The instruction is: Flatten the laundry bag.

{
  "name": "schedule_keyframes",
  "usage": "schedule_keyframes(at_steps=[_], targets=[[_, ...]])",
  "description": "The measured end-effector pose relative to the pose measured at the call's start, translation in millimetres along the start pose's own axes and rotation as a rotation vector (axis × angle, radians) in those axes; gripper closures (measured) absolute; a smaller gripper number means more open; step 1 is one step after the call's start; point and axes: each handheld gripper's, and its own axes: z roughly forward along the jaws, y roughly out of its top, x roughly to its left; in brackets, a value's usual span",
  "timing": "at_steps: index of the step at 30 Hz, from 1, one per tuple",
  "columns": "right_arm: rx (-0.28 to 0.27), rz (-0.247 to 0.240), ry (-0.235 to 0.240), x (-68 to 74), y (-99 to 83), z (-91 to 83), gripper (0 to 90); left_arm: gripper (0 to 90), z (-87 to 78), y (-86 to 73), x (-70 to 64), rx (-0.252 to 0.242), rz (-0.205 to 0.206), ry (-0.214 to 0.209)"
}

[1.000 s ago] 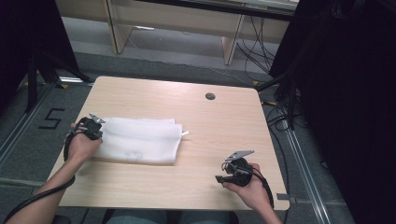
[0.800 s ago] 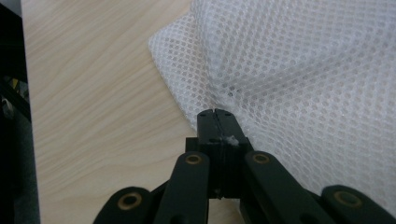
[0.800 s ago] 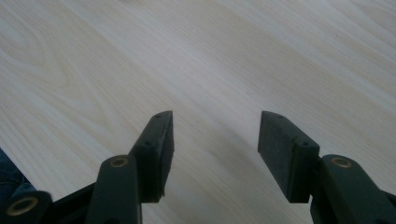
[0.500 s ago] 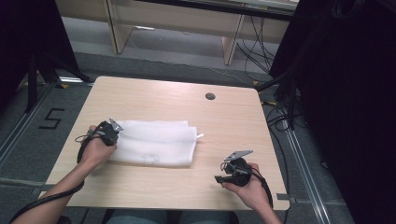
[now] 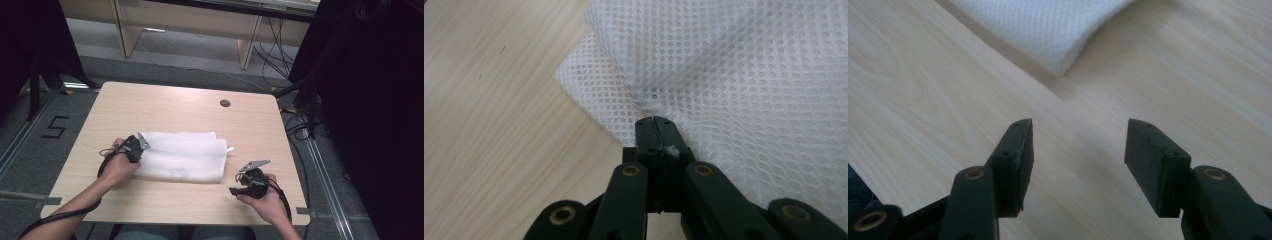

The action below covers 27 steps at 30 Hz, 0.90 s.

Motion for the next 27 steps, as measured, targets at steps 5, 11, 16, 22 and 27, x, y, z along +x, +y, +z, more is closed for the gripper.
schedule_keyframes(at_steps=[5, 11, 16, 22, 27], targets=[[-0.007, -0.032, -0.013, 0.0, 12.4, -0.8, 44.7, 89.6, -0.5, 6.3, -16.7, 0.003, 0.163, 0.034], [0.015, -0.08, -0.03, -7.6, 31.3, 3.5, 44.8, 89.6, -2.1, 11.1, -25.2, -0.038, 0.185, -0.01], [0.039, -0.044, -0.024, -16.9, 60.0, 11.7, 44.0, 88.2, -8.1, 11.9, -19.7, -0.086, 0.112, -0.058], [0.054, -0.08, -0.037, -29.2, 91.6, 31.9, 43.7, 85.3, -34.7, 20.7, -21.5, -0.225, 0.009, -0.178], [0.063, -0.134, -0.033, -36.6, 121.7, 46.2, 42.6, 83.1, -41.7, 33.6, -49.8, -0.26, 0.005, -0.374]])
